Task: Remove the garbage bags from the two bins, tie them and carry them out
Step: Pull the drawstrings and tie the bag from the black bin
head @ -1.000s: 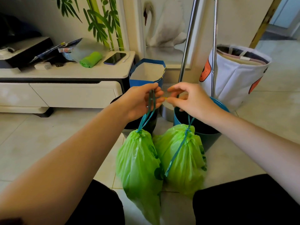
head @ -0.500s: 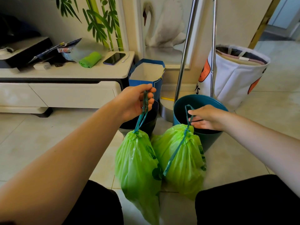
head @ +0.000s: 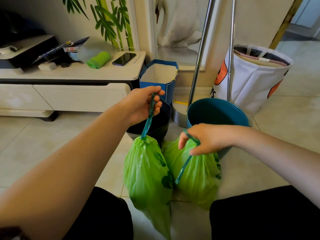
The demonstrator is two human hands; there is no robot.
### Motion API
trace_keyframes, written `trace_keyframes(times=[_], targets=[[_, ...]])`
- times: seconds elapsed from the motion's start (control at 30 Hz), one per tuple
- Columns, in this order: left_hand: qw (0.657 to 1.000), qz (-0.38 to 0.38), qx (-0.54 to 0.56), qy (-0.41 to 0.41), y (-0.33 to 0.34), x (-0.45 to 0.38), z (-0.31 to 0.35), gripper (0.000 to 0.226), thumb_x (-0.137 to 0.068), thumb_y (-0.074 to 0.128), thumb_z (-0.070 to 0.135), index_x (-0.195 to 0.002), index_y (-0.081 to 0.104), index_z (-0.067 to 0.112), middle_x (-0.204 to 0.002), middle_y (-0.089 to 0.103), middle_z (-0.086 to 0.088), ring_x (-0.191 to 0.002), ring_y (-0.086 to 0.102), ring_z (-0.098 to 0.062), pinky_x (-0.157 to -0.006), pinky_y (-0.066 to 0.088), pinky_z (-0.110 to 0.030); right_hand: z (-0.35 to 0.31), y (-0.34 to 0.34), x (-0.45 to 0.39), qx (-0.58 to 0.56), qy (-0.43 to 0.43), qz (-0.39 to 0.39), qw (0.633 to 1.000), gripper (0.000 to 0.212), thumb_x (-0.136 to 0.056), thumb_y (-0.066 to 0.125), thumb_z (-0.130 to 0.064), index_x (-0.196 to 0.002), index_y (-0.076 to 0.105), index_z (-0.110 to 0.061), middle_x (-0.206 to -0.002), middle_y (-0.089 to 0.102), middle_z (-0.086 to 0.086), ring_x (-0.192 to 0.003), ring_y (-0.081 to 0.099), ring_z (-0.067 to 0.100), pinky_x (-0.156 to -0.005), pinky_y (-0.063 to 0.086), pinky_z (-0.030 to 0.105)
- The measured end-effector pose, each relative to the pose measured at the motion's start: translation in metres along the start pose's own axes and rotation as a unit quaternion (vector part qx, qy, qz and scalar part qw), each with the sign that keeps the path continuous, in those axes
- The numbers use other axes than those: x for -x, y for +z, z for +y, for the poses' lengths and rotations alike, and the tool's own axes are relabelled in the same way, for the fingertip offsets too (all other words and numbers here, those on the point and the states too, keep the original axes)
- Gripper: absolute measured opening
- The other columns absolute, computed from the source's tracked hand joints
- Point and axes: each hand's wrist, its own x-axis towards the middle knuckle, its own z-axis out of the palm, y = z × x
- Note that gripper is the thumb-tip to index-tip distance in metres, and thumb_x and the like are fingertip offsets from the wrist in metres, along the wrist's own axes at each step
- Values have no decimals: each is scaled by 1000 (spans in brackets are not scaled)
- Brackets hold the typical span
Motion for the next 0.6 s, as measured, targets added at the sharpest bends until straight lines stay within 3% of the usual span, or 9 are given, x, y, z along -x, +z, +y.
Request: trace_keyframes(times=[0.1, 0.17, 0.23, 0.3, 0.37, 0.47, 0.6], targets=[[1000, 3, 3, 0, -1, -2, 0, 23, -95, 53, 28, -83, 64, 13, -54, 50, 5, -52, 53, -9, -56, 48, -22, -5, 12, -8, 166, 41, -54, 984, 32, -85, 64, -33, -116, 56, -35, -128, 50, -7, -125, 35, 13, -104, 38, 36], [1000, 5, 5, -1, -2, -3, -1, 23, -95, 53, 28, -82, 64, 13, -54, 50, 6, -52, 53, -9, -55, 48, -22, -5, 16, -14, 210, 34, -48, 976, 16, -84, 64, -33, -99, 59, -32, -118, 55, 0, -120, 39, 18, -99, 42, 41], [1000, 8, 5, -3, -2, -5, -1, 23, -95, 53, 29, -82, 64, 13, -53, 49, 6, -51, 53, -9, -55, 48, -22, -5, 15, -15, 196, 25, -37, 980, 8, -84, 63, -31, -89, 57, -29, -104, 58, -1, -107, 49, 18, -90, 47, 39], [1000, 9, 5, -4, -2, -6, -1, 23, -96, 52, 29, -83, 64, 13, -52, 49, 6, -51, 53, -9, -55, 48, -22, -5, 12, -13, 163, 20, -16, 986, 9, -86, 60, -29, -92, 58, -23, -94, 58, -4, -89, 56, 16, -79, 49, 33], [1000, 7, 8, -3, -3, -8, -1, 23, -96, 52, 29, -83, 64, 13, -51, 48, 6, -50, 53, -8, -57, 47, -22, -4, 7, -12, 126, 12, 24, 992, 9, -87, 61, -31, -89, 58, -22, -87, 59, -5, -73, 53, 12, -69, 45, 30], [1000, 7, 16, -5, -4, -12, -2, 23, -96, 53, 28, -82, 64, 13, -51, 48, 6, -50, 52, -8, -58, 46, -22, -3, -1, -7, 77, -3, 87, 993, 28, -86, 63, -35, -65, 46, -30, -69, 52, -6, -62, 48, 13, -62, 41, 31], [1000, 5, 20, -14, -6, -23, -5, 23, -95, 53, 28, -81, 63, 13, -51, 47, 6, -47, 49, -7, -51, 45, -20, 6, -14, -3, 6, 3, 153, 988, 28, -85, 65, -38, -64, 52, -25, -64, 54, 2, -58, 48, 16, -56, 38, 30]])
